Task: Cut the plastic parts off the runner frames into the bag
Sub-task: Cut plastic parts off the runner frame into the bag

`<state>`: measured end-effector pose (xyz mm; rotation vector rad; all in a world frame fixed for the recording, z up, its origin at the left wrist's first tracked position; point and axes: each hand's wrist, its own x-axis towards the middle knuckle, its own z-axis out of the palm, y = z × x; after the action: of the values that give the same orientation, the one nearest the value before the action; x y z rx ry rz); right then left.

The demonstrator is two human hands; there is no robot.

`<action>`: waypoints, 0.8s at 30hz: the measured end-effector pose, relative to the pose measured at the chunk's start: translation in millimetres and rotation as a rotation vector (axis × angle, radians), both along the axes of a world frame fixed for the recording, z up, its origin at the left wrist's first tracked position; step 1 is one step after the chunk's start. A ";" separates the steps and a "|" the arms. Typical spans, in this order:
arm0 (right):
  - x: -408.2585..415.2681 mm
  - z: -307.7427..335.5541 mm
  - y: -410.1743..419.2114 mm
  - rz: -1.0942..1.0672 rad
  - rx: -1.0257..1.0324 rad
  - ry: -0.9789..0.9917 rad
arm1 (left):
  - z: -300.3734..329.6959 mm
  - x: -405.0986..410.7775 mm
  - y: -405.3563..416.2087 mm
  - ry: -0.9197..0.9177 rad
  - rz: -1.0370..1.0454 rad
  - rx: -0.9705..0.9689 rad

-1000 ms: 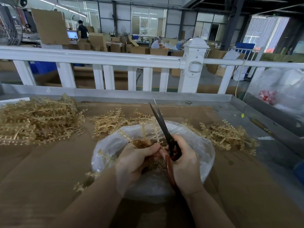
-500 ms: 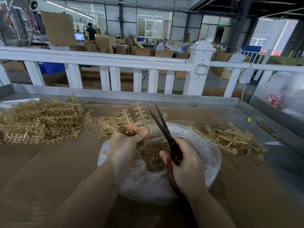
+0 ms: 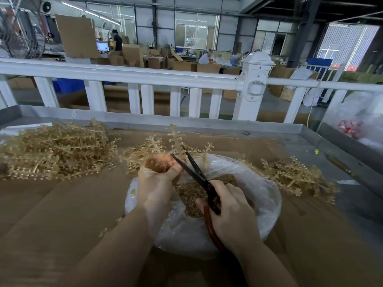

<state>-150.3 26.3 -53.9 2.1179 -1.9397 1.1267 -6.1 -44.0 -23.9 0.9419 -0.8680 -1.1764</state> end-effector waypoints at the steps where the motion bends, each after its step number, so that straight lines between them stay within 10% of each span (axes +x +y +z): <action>1: 0.0 0.2 0.1 0.003 0.000 -0.009 | -0.4 -0.6 0.5 0.012 -0.009 0.011; 9: -1.4 2.6 0.5 0.030 0.016 -0.031 | 3.4 -5.0 7.7 -0.078 0.020 0.002; 24: -2.4 5.4 -2.5 0.063 0.006 0.022 | 6.6 -11.0 14.8 0.352 -0.163 0.262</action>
<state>-152.7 23.7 -48.5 2.1991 -1.8819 1.1045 -17.1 -29.3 -17.2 0.8475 -0.5216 -1.5690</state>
